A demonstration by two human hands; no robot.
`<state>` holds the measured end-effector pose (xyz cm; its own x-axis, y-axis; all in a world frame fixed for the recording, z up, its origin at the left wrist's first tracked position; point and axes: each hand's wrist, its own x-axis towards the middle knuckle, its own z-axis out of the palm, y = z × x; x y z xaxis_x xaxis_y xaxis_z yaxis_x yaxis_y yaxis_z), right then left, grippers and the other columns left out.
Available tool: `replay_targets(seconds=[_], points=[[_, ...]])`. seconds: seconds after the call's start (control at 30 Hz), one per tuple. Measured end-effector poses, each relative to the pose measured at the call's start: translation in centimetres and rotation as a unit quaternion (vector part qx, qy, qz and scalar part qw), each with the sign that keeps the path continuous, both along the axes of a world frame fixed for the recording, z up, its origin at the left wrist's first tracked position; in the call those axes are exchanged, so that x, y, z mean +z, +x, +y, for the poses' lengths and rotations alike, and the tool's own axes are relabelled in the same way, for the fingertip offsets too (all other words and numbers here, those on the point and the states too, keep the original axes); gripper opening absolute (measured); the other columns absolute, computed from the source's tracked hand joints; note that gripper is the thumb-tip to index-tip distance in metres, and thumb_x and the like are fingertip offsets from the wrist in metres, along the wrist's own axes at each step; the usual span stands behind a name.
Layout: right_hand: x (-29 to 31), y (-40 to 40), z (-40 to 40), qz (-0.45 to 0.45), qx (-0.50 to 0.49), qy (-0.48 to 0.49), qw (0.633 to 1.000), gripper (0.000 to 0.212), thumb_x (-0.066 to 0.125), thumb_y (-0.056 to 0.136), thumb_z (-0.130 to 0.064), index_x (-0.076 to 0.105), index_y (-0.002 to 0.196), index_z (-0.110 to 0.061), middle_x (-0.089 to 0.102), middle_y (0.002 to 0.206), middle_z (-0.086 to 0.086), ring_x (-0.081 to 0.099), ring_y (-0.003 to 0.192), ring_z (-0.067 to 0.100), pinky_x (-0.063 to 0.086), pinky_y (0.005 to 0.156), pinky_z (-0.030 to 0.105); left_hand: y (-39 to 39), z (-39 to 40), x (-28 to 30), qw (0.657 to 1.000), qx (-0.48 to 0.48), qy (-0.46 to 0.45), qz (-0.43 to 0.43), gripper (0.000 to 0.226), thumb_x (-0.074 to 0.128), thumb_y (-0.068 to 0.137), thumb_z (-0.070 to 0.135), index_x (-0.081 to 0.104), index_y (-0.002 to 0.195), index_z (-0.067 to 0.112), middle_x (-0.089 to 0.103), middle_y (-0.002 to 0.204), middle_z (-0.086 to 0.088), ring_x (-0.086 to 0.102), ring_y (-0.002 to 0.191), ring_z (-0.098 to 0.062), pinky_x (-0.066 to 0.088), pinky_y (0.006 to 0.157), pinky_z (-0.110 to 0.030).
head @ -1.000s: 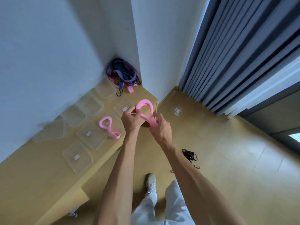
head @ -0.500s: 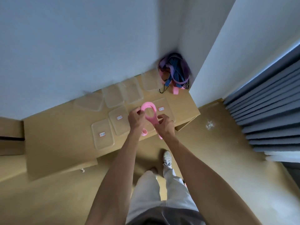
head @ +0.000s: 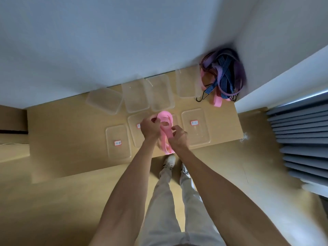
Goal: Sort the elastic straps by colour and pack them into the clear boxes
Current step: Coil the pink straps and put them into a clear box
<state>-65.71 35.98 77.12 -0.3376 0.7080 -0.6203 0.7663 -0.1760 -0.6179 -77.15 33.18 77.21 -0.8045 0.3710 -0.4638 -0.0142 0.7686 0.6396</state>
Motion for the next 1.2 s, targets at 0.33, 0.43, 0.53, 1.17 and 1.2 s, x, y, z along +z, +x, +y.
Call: replay_targets(seconds=[0.33, 0.43, 0.53, 1.17, 1.2], points=[[0.8, -1.0, -0.3, -0.073, 0.025, 0.059, 0.995, 0.041, 0.057, 0.083, 0.002, 0.063, 0.123, -0.003, 0.061, 0.122, 0.017, 0.061, 0.105, 0.034, 0.051, 0.084, 0.037, -0.7, -0.9, -0.4, 0.990, -0.093, -0.022, 0.105, 0.020, 0.056, 0.086, 0.005, 0.073, 0.092, 0.012, 0.072, 0.086, -0.006, 0.063, 0.079, -0.028, 0.051, 0.068, -0.035], [3.1, -1.0, 0.6, -0.033, -0.062, 0.108, 0.992, 0.040, 0.056, 0.078, 0.006, 0.065, 0.117, 0.001, 0.064, 0.120, 0.019, 0.061, 0.106, 0.036, 0.046, 0.084, 0.036, 0.0, -0.2, 1.7, 0.977, -0.151, 0.050, 0.142, 0.017, 0.061, 0.086, 0.000, 0.074, 0.096, 0.004, 0.074, 0.092, -0.011, 0.067, 0.085, -0.030, 0.048, 0.074, -0.033], [5.7, 0.5, 1.6, -0.009, -0.132, 0.161, 0.978, 0.044, 0.055, 0.079, 0.006, 0.065, 0.121, 0.000, 0.064, 0.123, 0.018, 0.059, 0.112, 0.036, 0.047, 0.088, 0.037, 1.4, 1.3, 4.1, 0.959, -0.216, 0.079, 0.166, 0.018, 0.062, 0.090, 0.001, 0.072, 0.105, 0.004, 0.073, 0.101, -0.011, 0.068, 0.090, -0.027, 0.047, 0.076, -0.028], [7.3, 34.5, -14.5, -0.120, -0.376, 0.224, 0.891, 0.073, 0.071, 0.077, -0.010, 0.044, 0.145, -0.012, 0.043, 0.150, 0.014, 0.035, 0.142, 0.034, 0.036, 0.113, 0.042, 33.1, -7.3, 4.6, 0.710, -0.667, 0.143, 0.173, 0.051, 0.056, 0.100, 0.015, 0.045, 0.149, 0.012, 0.028, 0.162, -0.014, 0.032, 0.148, -0.028, 0.042, 0.112, -0.043], [6.8, 36.4, -16.1, -0.117, -0.386, 0.213, 0.890, 0.073, 0.071, 0.078, -0.009, 0.043, 0.146, -0.012, 0.042, 0.151, 0.015, 0.035, 0.142, 0.033, 0.036, 0.112, 0.041, 35.0, -8.9, 4.2, 0.702, -0.678, 0.136, 0.168, 0.051, 0.055, 0.101, 0.017, 0.043, 0.150, 0.013, 0.028, 0.163, -0.012, 0.032, 0.149, -0.027, 0.041, 0.113, -0.043]])
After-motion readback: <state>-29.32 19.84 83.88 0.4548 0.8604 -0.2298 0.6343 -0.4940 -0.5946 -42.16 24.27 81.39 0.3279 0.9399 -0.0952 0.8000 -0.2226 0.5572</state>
